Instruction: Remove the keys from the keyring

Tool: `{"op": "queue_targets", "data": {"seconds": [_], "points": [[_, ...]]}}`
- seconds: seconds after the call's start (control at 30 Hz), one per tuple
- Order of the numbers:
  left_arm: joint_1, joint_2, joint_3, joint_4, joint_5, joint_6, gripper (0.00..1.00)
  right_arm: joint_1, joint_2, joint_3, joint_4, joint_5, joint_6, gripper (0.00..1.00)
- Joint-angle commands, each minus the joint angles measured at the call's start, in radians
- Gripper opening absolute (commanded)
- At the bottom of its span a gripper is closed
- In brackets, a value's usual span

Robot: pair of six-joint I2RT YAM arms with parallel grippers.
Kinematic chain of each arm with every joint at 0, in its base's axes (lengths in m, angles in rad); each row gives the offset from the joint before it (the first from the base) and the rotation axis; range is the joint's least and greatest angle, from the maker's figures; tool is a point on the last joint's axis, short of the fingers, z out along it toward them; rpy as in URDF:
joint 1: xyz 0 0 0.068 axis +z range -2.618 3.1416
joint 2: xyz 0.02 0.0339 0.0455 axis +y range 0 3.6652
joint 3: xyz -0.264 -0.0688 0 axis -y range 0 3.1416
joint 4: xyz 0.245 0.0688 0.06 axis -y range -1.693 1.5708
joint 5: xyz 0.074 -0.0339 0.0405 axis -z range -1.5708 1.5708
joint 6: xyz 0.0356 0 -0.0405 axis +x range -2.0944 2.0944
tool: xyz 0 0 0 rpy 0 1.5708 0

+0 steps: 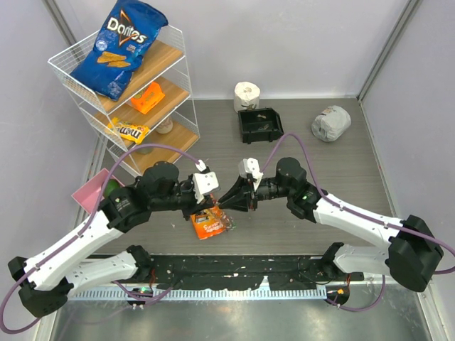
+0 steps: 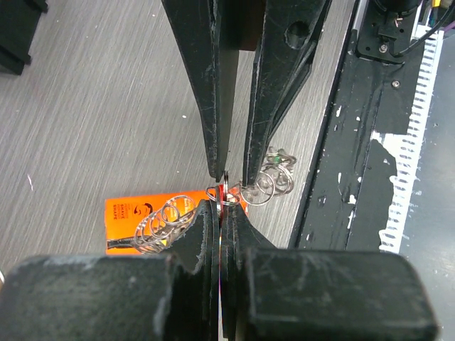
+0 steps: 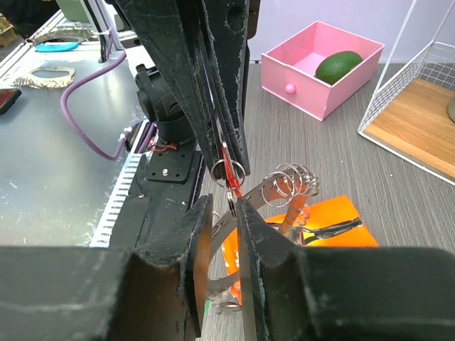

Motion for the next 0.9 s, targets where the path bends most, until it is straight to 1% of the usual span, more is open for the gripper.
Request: {"op": "queue_targets", "data": {"seconds": [0.0, 0.03, 0.1, 0.13, 0.17, 0.23, 0.43, 0.67, 0.7, 0.87], "points": [[-0.005, -0.019, 0.049, 0.067, 0.034, -0.016, 0.00, 0.006, 0.006, 0.049, 0.039, -0.021, 0.009, 0.26], [-0.005, -0.019, 0.047, 0.069, 0.034, -0.018, 0.00, 0.008, 0.009, 0.051, 0.041, -0.022, 0.010, 0.26], [-0.005, -0.019, 0.047, 0.070, 0.031, -0.019, 0.00, 0.006, 0.011, 0.054, 0.042, -0.030, 0.010, 0.14], [-0.006, -0.019, 0.049, 0.070, 0.028, -0.022, 0.00, 0.005, 0.013, 0.054, 0.042, -0.032, 0.009, 0.11], [-0.005, -0.022, 0.049, 0.070, 0.022, -0.025, 0.00, 0.006, 0.011, 0.054, 0.041, -0.030, 0.009, 0.06], [-0.005, -0.023, 0.049, 0.073, 0.013, -0.031, 0.00, 0.006, 0.008, 0.054, 0.039, -0.032, 0.010, 0.05], [-0.005, -0.048, 0.028, 0.046, -0.099, -0.096, 0.00, 0.006, -0.023, 0.032, 0.050, -0.012, 0.010, 0.05], [-0.005, -0.117, -0.064, 0.084, -0.118, -0.122, 0.00, 0.005, -0.043, 0.014, 0.081, 0.020, 0.010, 0.05], [-0.005, -0.119, -0.071, 0.087, -0.119, -0.128, 0.00, 0.005, -0.046, 0.009, 0.085, 0.020, 0.033, 0.05], [-0.005, -0.102, -0.089, 0.084, -0.107, -0.145, 0.00, -0.001, -0.056, -0.003, 0.113, 0.022, 0.047, 0.05]]}}
